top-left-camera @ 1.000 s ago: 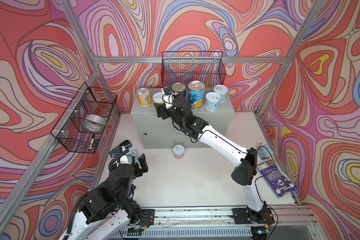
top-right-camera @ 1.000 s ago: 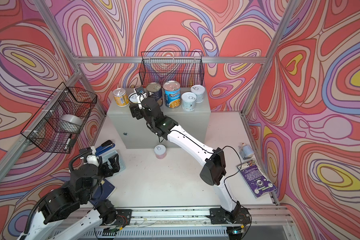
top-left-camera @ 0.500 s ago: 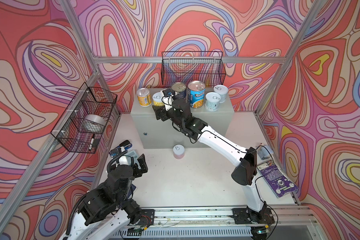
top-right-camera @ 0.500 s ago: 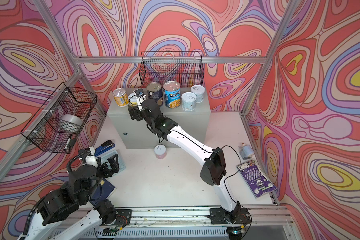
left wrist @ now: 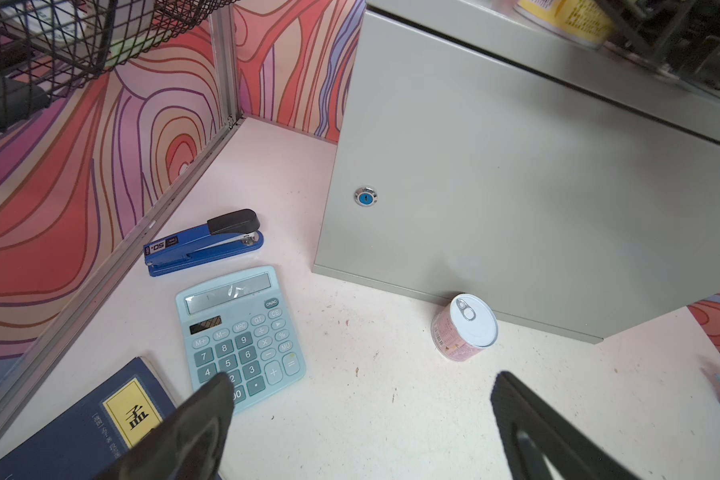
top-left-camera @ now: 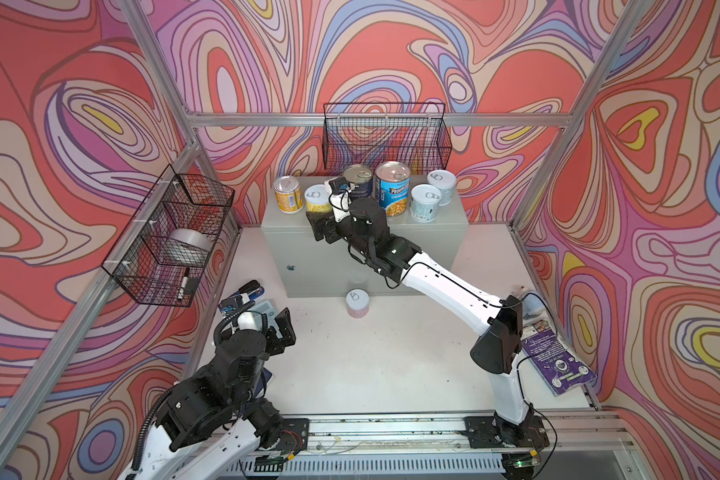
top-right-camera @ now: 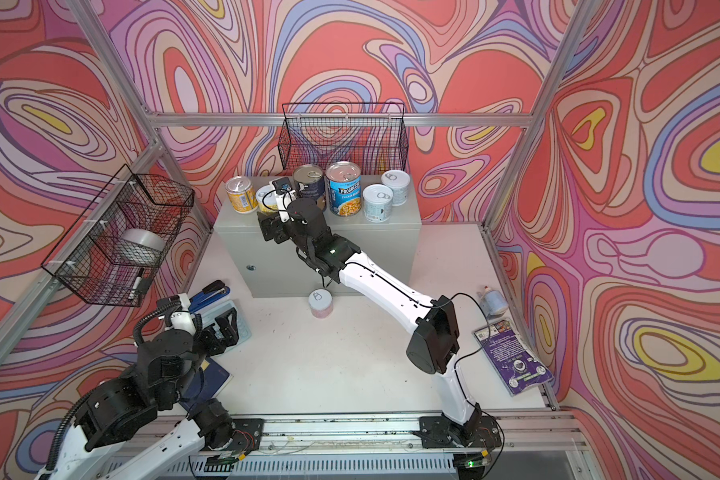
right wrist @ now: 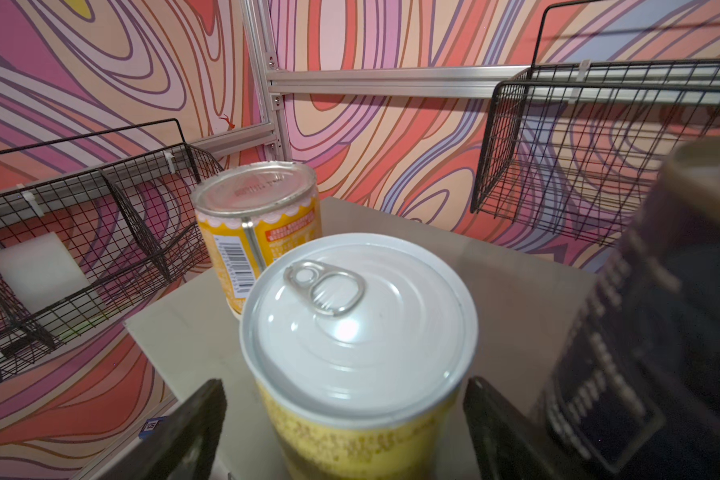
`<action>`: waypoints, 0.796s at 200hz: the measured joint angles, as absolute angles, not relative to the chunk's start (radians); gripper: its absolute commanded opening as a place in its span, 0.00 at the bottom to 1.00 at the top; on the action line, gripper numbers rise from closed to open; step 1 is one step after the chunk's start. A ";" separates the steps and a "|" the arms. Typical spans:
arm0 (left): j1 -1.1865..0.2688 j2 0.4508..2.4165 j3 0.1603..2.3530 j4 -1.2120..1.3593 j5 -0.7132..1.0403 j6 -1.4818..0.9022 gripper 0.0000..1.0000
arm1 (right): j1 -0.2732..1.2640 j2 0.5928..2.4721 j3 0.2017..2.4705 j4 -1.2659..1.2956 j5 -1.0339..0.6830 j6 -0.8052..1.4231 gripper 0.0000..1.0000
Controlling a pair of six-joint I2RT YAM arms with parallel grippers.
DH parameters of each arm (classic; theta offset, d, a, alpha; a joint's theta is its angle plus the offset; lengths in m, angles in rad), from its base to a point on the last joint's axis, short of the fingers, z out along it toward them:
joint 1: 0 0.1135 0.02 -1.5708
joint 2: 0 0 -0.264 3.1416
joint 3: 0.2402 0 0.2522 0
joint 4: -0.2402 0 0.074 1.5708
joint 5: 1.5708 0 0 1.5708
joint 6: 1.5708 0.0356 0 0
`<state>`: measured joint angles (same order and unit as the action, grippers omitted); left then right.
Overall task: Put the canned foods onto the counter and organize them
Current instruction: 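Lower the yellow-labelled can onto the cabinet top and open the right gripper, then raise the open right gripper and draw it back from the cabinet top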
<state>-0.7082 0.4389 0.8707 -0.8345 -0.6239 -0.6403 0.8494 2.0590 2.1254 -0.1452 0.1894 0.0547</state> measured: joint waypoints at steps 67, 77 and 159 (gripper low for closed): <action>-0.708 0.439 0.871 -0.834 -0.606 -0.640 1.00 | 0.849 1.975 2.054 -0.142 0.131 0.081 0.93; -0.708 0.439 0.871 -0.834 -0.603 -0.640 1.00 | 0.849 1.966 2.054 -0.144 0.117 0.081 0.93; -0.708 0.453 0.871 -0.829 -0.589 -0.640 1.00 | 0.846 1.792 1.929 -0.149 0.117 0.107 0.81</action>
